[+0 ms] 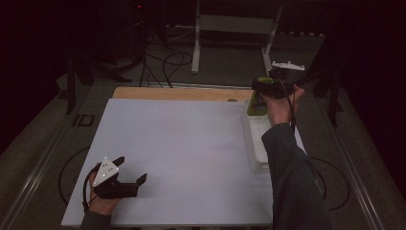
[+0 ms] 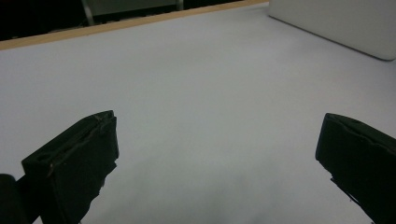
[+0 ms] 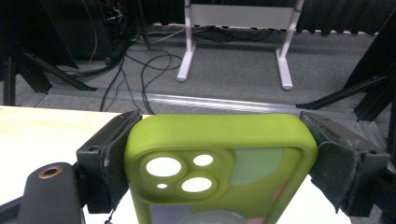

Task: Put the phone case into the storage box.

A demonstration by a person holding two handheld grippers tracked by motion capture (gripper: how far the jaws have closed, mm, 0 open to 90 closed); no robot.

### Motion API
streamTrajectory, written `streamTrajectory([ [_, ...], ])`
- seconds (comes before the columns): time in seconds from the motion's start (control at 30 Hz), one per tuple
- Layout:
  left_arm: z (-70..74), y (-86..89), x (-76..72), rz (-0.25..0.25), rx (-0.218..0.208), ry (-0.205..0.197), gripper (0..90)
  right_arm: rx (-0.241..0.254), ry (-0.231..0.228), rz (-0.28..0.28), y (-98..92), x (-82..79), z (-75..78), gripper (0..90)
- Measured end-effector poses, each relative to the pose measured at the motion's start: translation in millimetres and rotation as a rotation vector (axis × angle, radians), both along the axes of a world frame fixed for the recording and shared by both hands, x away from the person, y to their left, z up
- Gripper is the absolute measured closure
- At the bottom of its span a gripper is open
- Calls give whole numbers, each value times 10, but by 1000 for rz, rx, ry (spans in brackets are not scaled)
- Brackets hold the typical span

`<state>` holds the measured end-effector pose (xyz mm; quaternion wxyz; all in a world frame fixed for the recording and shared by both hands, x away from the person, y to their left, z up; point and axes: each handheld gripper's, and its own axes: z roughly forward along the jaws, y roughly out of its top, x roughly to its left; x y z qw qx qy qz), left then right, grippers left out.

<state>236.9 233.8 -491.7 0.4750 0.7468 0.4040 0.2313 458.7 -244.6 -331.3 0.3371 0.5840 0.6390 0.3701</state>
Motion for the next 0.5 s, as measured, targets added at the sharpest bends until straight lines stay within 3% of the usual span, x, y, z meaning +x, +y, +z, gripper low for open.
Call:
streamTrajectory([
  [0.3,2,2,1,0,-1,-1,0,-31,4,-12,-21,63,-56,158],
  [0.5,3,6,0,1,-4,-2,0,-25,7,-21,-26,108,-89,158],
])
